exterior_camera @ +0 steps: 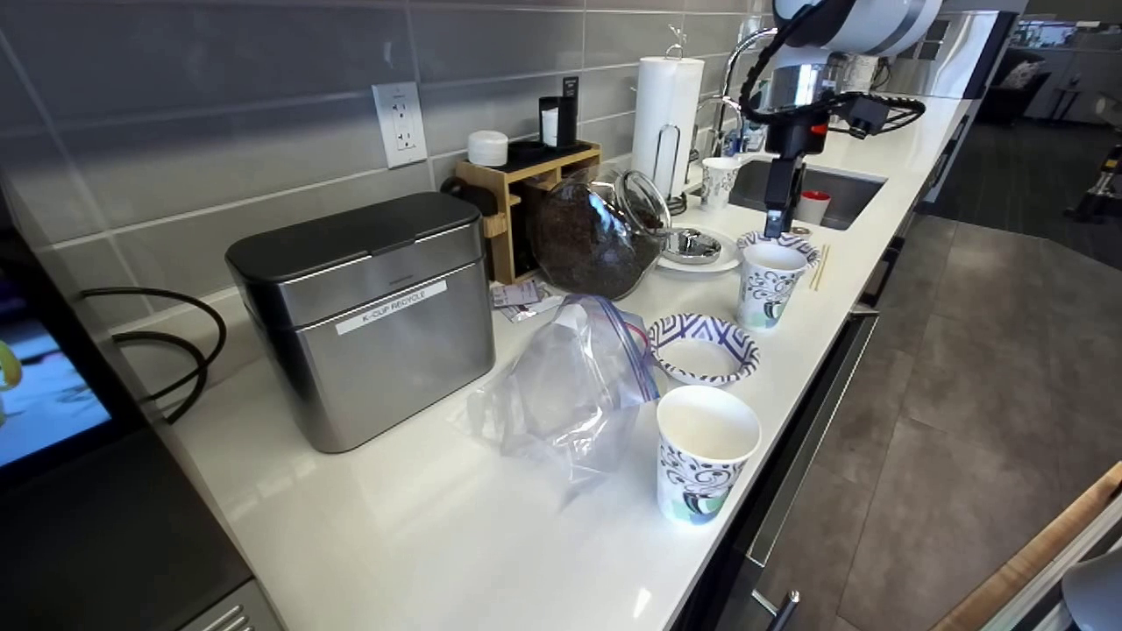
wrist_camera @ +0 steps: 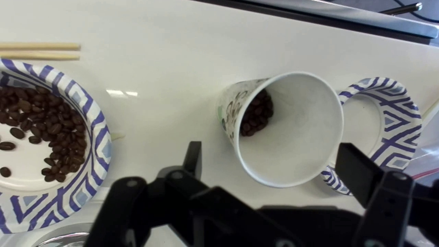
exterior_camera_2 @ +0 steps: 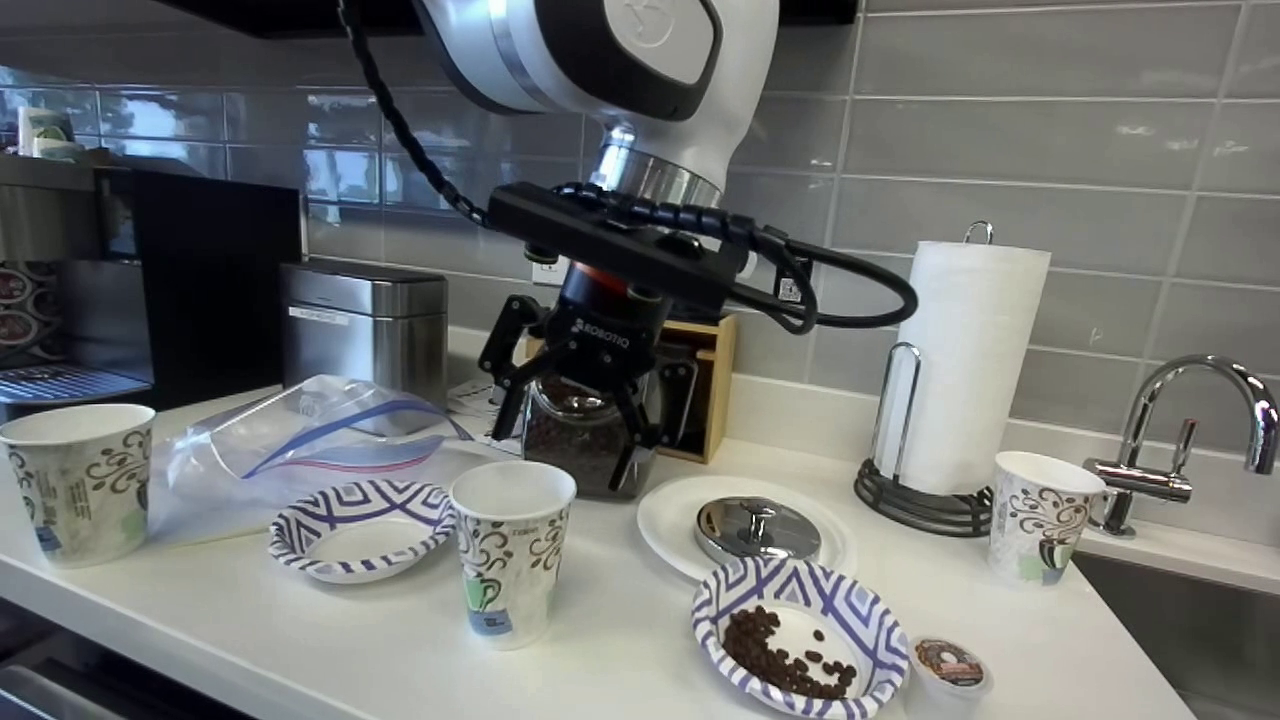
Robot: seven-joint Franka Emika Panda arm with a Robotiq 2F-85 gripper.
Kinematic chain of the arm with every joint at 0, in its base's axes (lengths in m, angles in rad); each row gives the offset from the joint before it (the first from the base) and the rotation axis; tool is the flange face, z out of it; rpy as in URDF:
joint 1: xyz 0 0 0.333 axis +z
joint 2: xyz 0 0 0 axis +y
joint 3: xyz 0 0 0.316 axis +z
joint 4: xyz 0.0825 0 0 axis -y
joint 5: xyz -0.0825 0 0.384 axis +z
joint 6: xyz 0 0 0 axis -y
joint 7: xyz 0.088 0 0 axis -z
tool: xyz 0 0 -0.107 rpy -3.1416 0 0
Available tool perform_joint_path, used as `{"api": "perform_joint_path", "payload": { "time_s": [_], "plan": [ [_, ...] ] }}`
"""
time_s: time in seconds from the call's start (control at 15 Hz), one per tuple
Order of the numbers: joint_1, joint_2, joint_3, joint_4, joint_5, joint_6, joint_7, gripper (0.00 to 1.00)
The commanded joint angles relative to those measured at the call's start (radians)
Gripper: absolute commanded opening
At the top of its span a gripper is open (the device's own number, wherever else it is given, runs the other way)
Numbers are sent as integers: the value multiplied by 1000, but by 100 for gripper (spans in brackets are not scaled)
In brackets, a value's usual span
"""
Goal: Place the coffee beans from the container in the coffee cup using the silver spoon then pour the beans into the bowl on the right.
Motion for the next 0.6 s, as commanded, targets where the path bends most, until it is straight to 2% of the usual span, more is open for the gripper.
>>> {"api": "perform_joint_path", "payload": {
  "time_s": [0.0,0.33,0.4,0.47,0.53],
  "plan": [
    [24,-46,-20,-93,-25,99,6,100],
    [30,-37,-22,-131,-22,196,24,96],
    [30,-35,-22,-137,-26,209,30,91],
    [31,-34,-22,-141,-27,220,33,73],
    [31,-33,-22,-143,-29,229,37,64]
  ]
}}
